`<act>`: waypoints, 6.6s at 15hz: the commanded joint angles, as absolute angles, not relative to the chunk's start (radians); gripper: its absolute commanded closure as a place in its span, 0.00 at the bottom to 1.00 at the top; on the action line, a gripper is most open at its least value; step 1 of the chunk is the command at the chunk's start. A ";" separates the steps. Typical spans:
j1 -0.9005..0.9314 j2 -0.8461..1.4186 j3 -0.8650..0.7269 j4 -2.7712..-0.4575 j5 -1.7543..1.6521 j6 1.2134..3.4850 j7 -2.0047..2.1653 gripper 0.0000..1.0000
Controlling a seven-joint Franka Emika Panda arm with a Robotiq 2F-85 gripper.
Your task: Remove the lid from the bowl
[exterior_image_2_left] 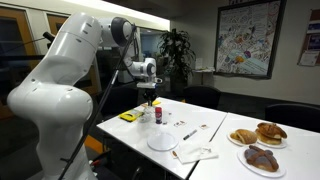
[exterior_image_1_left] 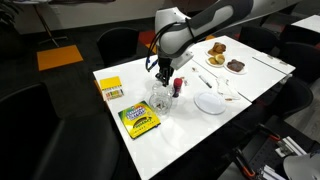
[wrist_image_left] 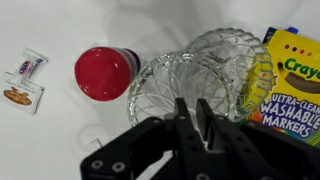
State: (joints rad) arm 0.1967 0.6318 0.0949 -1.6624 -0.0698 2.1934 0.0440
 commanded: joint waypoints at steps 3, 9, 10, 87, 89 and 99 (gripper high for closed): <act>0.196 0.656 0.074 -1.585 -0.081 2.167 0.046 0.96; 0.169 0.710 0.056 -1.484 -0.077 2.122 0.022 0.96; 0.158 0.721 0.054 -1.468 -0.070 2.114 0.015 0.96; 0.195 0.702 0.145 -1.837 -0.105 2.477 -0.140 0.00; 0.195 0.709 0.143 -1.833 -0.106 2.475 -0.140 0.03; 0.201 0.722 0.132 -1.828 -0.119 2.472 -0.133 0.80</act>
State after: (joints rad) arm 0.1852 0.7210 0.1498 -1.8236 -0.0954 2.4517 -0.1540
